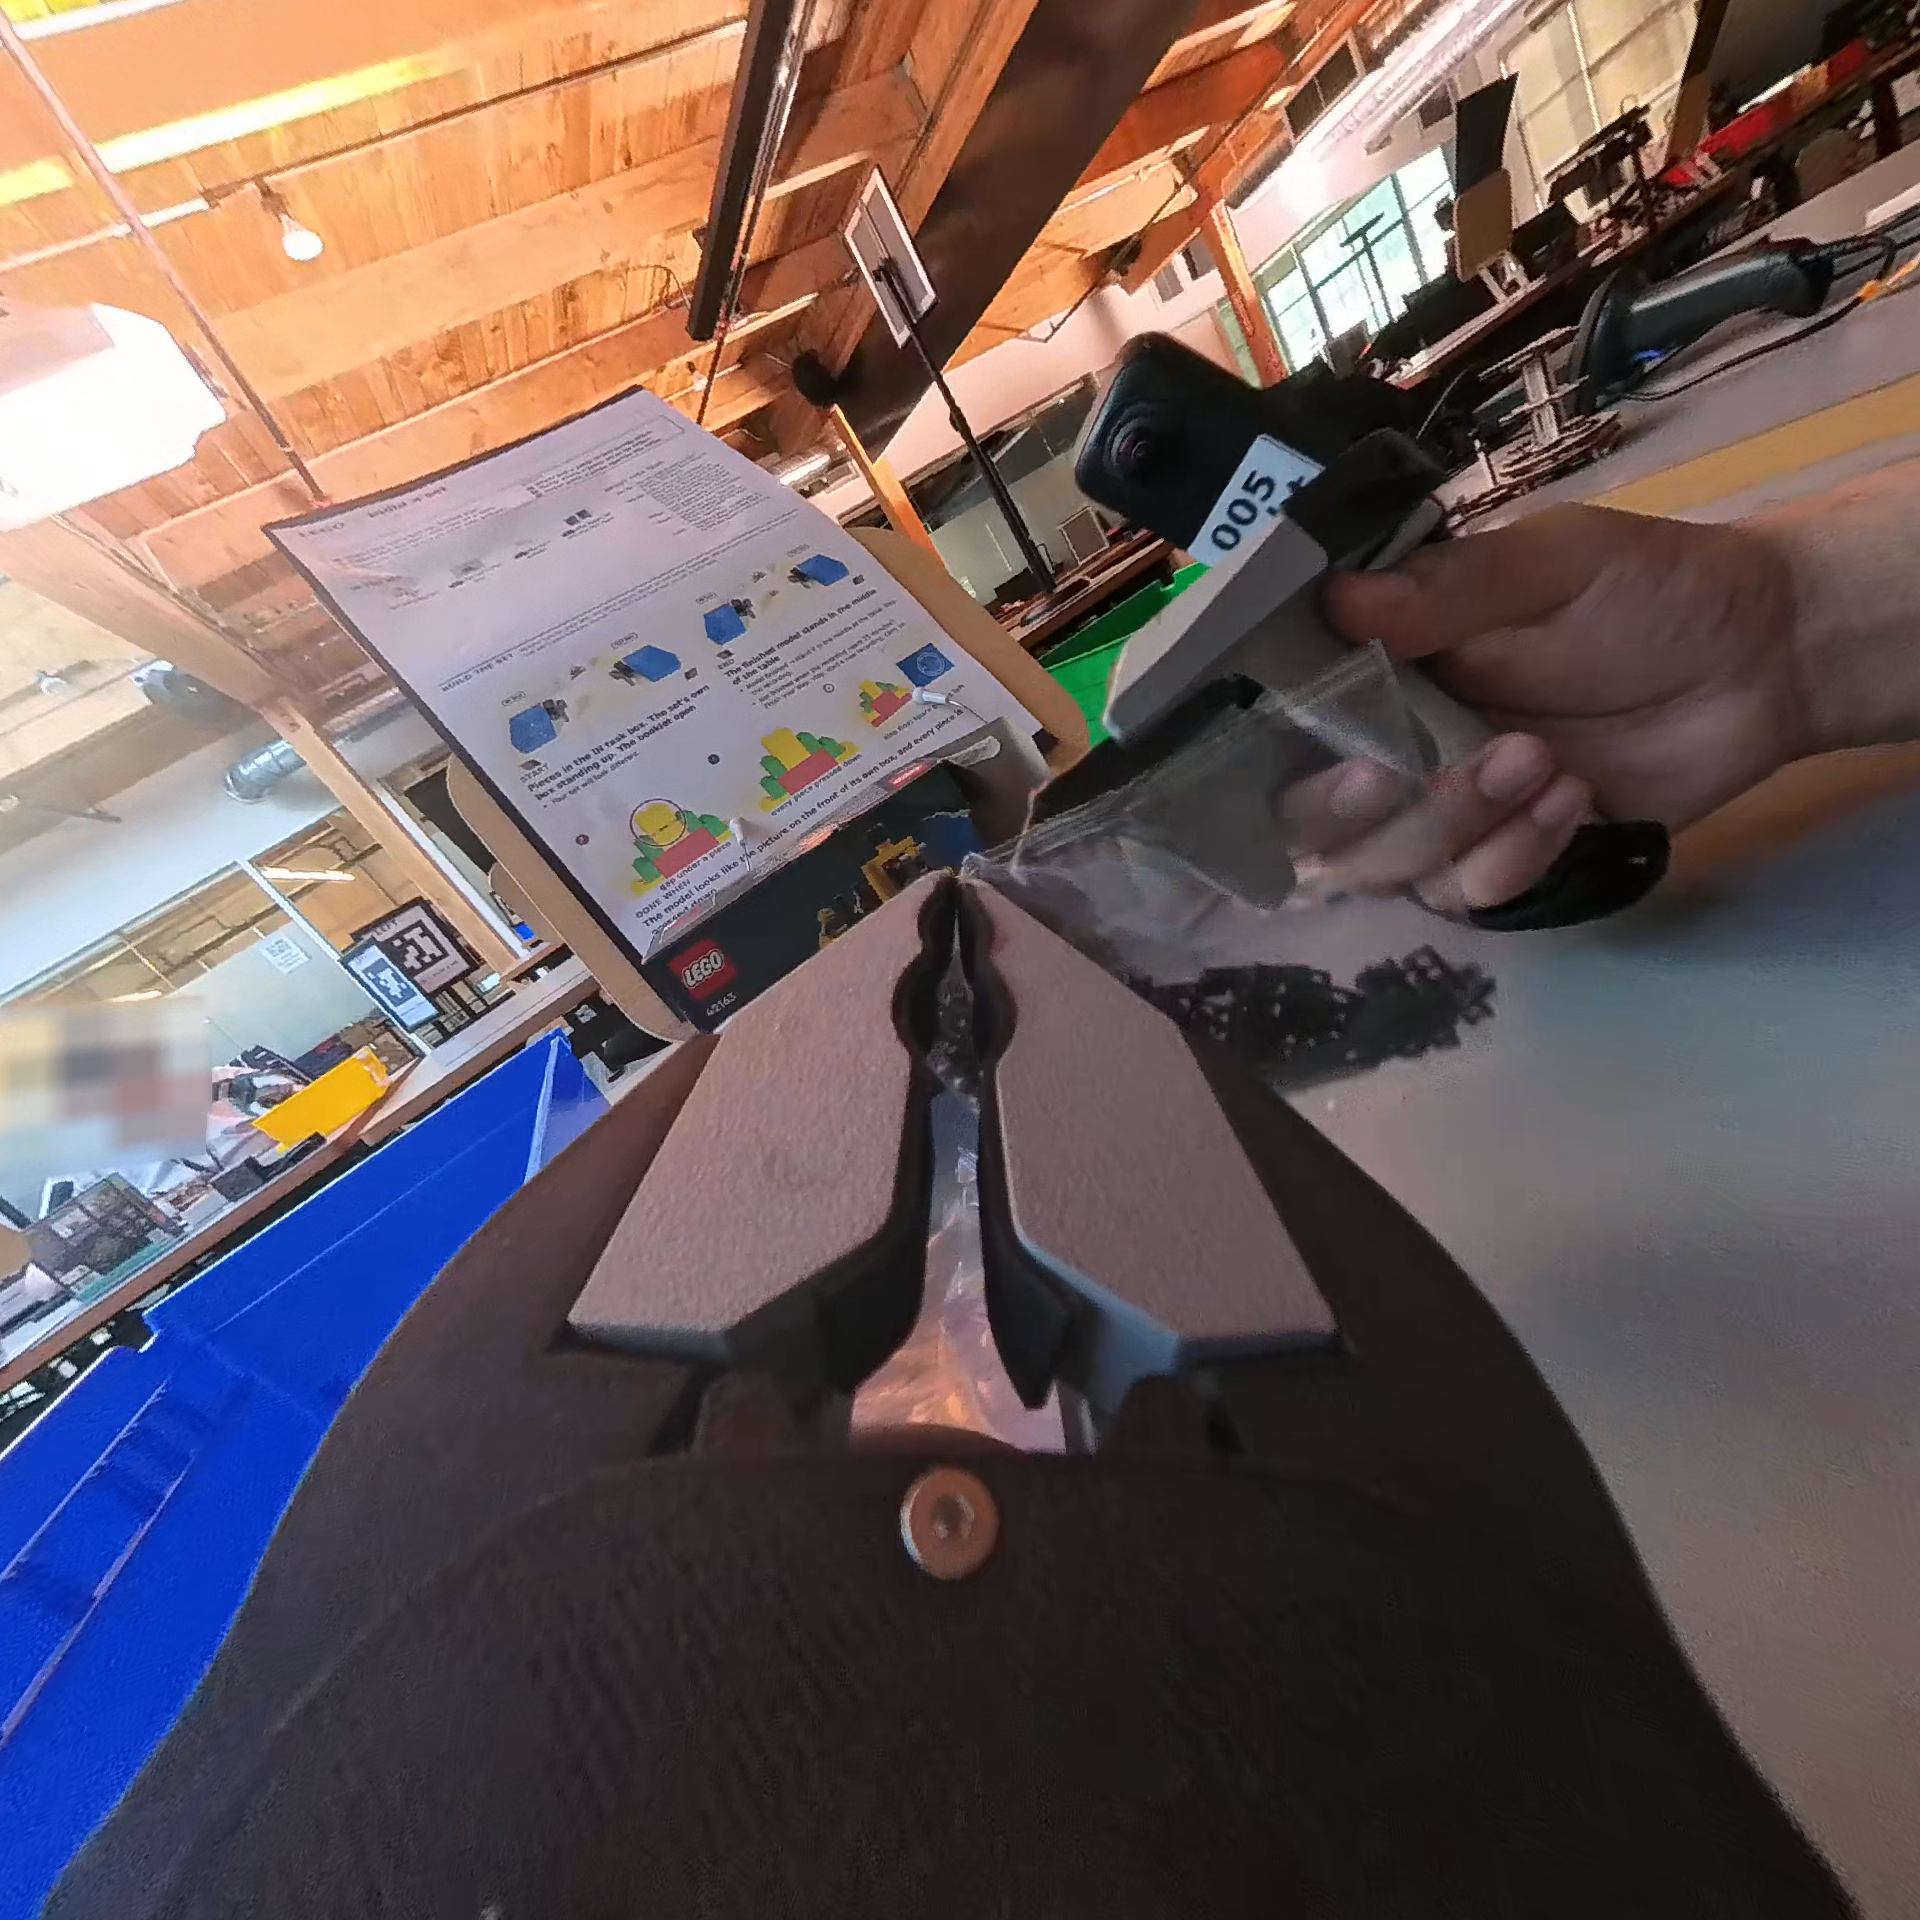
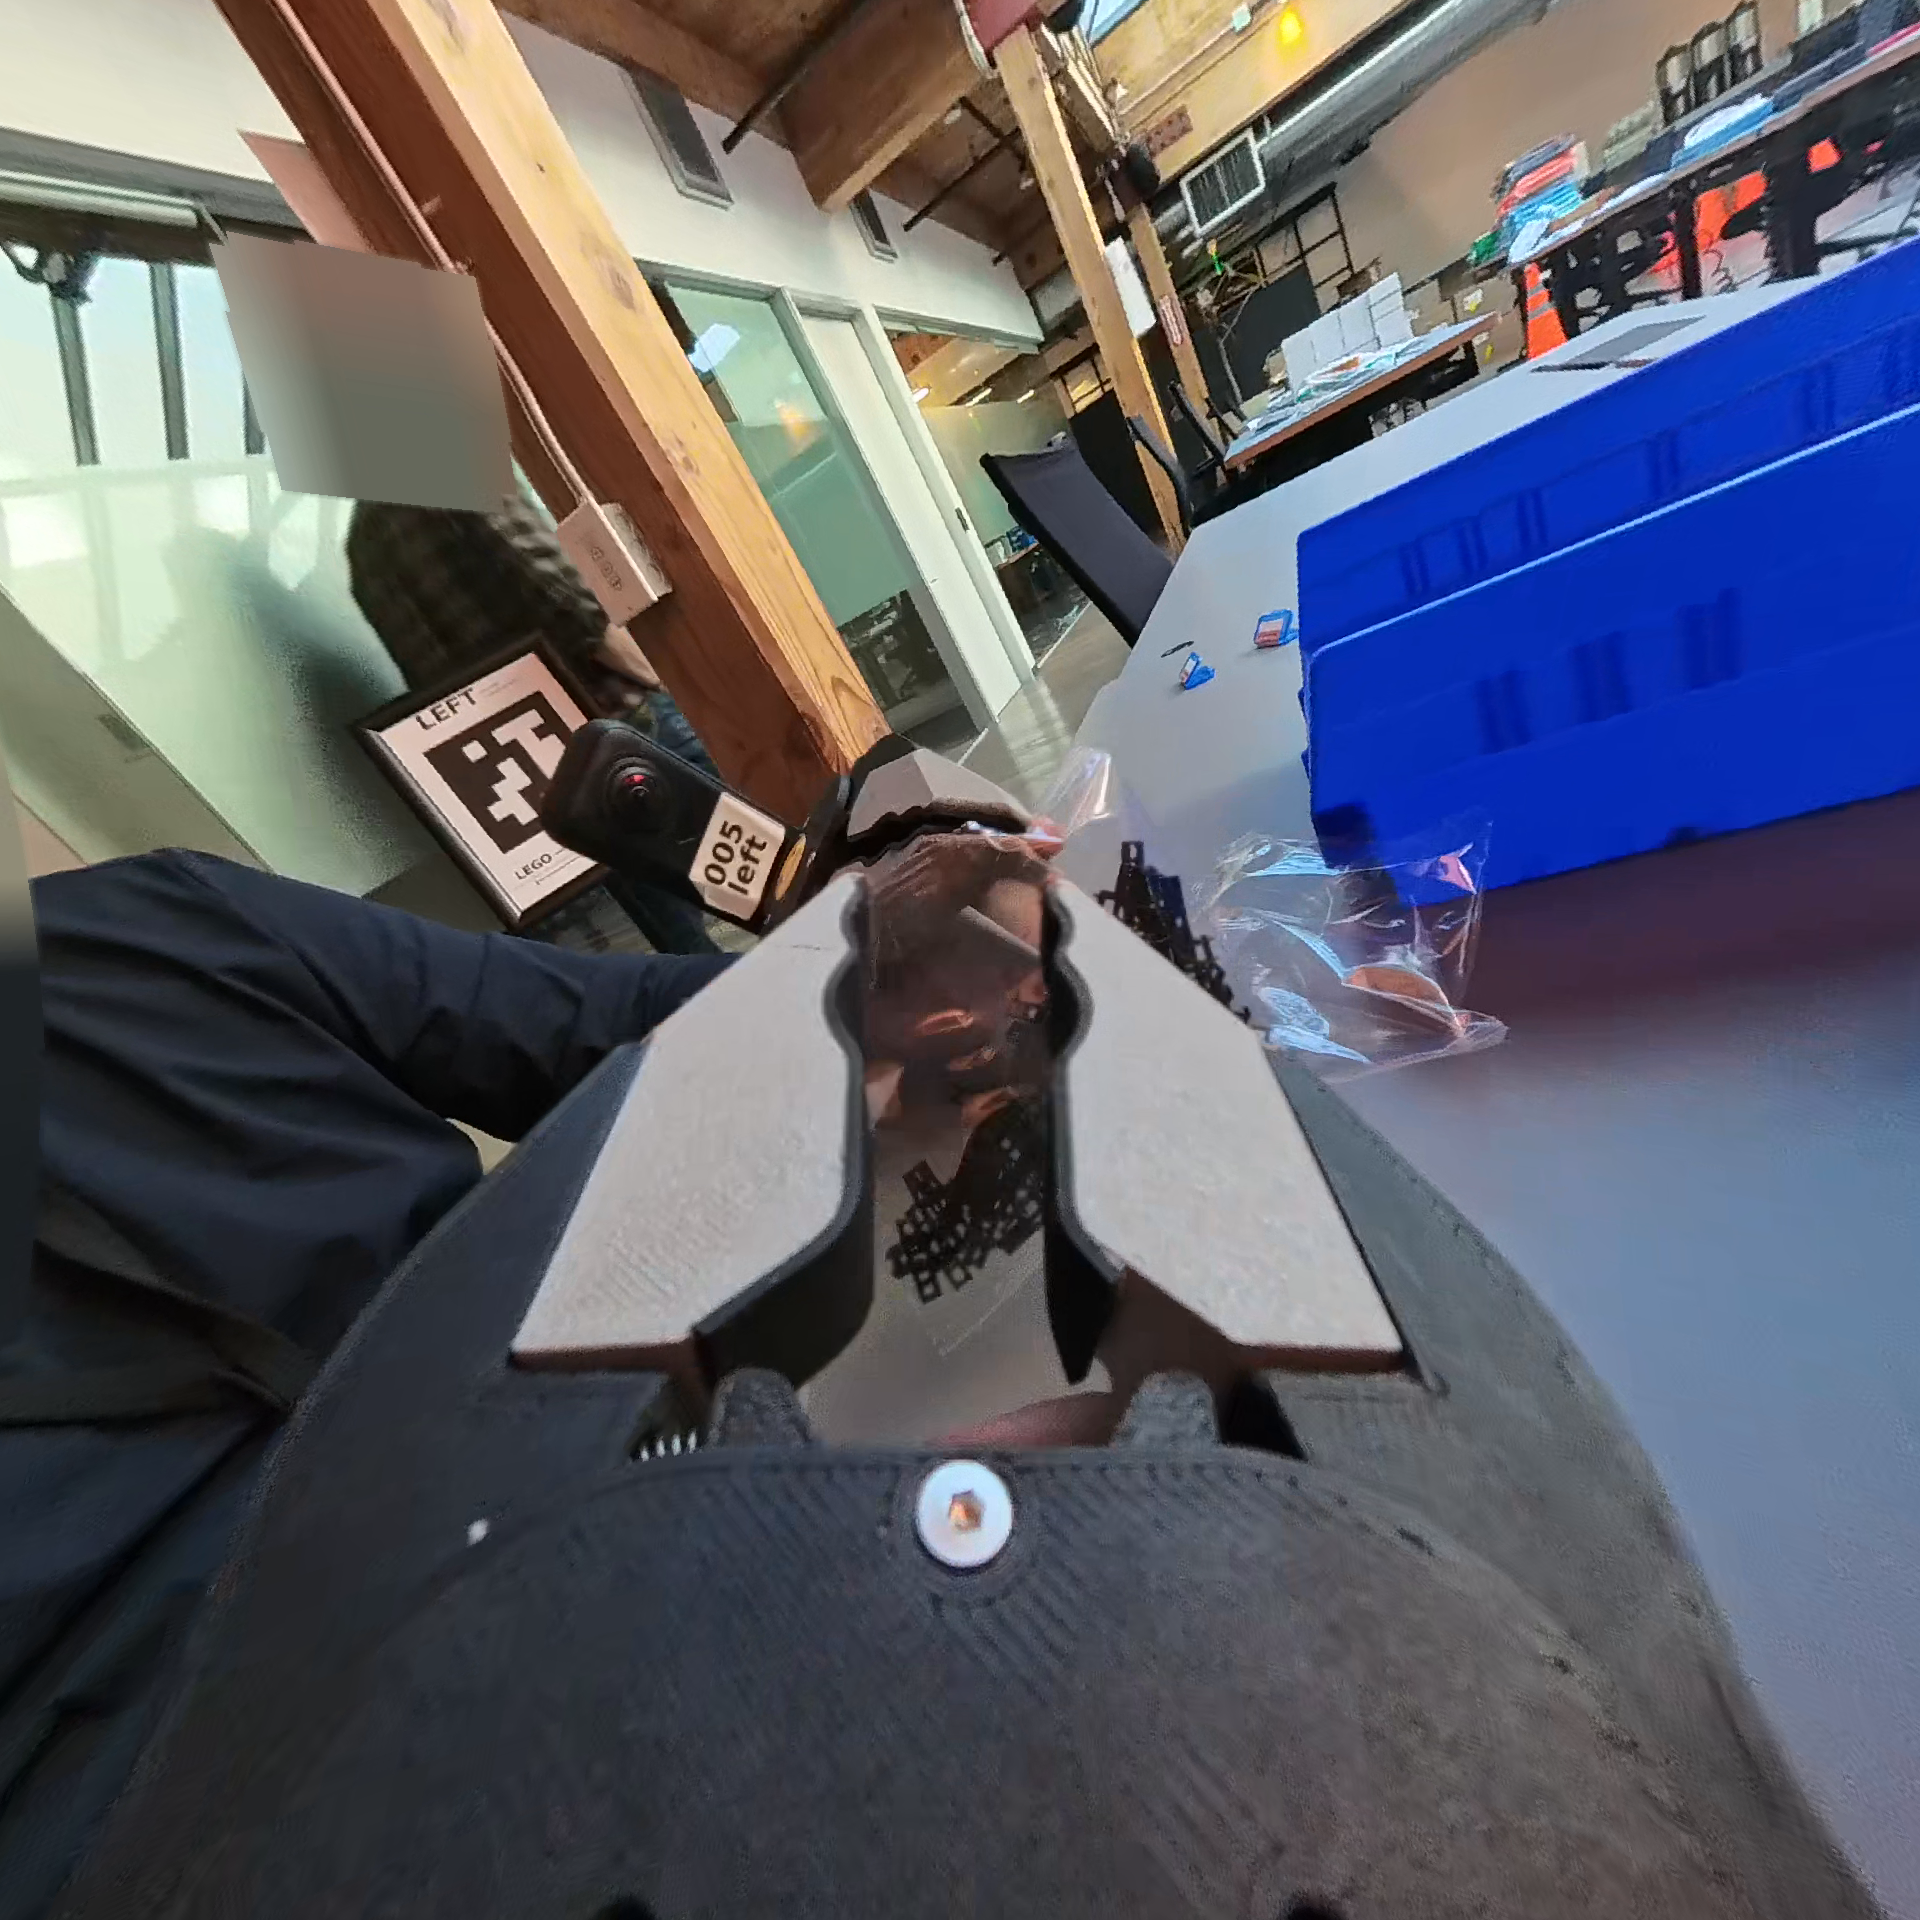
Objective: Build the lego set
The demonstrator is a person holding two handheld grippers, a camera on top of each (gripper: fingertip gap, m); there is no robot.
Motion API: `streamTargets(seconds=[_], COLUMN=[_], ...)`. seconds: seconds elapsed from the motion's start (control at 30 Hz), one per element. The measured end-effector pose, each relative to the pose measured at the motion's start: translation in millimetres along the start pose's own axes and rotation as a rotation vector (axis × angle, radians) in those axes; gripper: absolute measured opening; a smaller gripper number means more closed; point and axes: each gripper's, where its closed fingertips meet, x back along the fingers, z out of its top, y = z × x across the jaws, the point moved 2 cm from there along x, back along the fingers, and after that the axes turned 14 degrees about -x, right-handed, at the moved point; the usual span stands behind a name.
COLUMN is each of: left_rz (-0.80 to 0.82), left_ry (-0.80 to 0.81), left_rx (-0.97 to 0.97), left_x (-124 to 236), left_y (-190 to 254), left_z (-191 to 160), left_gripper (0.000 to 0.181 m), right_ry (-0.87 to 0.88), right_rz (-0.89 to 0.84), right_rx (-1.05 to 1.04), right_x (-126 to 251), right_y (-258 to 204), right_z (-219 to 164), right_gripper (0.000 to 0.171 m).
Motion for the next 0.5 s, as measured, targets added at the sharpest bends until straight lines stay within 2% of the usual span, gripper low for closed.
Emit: streamTargets(seconds=[0.13, 0.2, 0.5], left_rz=[-0.007, -0.011, -0.037], left_ry=[0.002, 0.003, 0.002], left_rx=[-0.007, -0.011, -0.010], left_x=[-1.5, -2.9, -7.0], left_y=[1.5, 2.2, 5.1], left_z=[0.4, 0.0, -1.8], left_gripper=[0.000, 0.000, 0.000], right_ry=[-0.077, -0.108, -0.110], right_rz=[-0.021, -0.027, -0.021], right_rx=[-0.008, -0.011, -0.009], right_x=[-8.1, -12.4, -13.3], right_y=[5.0, 6.3, 6.4], right_z=[-13.5, -19.7, -21.2], right_gripper=[0.051, 0.056, 0.056])
